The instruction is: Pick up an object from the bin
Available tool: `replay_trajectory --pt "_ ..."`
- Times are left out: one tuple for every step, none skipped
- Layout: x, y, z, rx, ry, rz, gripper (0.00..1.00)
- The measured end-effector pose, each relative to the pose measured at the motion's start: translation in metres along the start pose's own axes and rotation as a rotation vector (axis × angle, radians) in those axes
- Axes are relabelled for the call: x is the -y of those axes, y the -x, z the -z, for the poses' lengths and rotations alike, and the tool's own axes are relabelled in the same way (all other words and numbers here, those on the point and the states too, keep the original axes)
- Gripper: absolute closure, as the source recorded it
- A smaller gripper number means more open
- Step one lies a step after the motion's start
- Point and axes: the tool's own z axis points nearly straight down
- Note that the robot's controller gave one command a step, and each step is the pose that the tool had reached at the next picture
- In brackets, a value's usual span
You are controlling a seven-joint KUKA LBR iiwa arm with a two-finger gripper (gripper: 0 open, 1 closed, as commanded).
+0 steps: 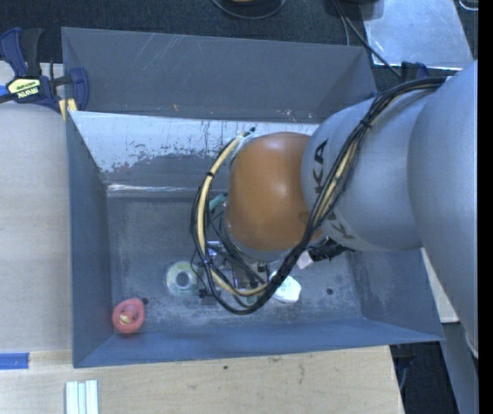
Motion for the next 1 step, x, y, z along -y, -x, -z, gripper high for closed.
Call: replay_trajectory --pt "-0.0001 0.0005 0.0080 0.002 0.001 0.000 1.00"
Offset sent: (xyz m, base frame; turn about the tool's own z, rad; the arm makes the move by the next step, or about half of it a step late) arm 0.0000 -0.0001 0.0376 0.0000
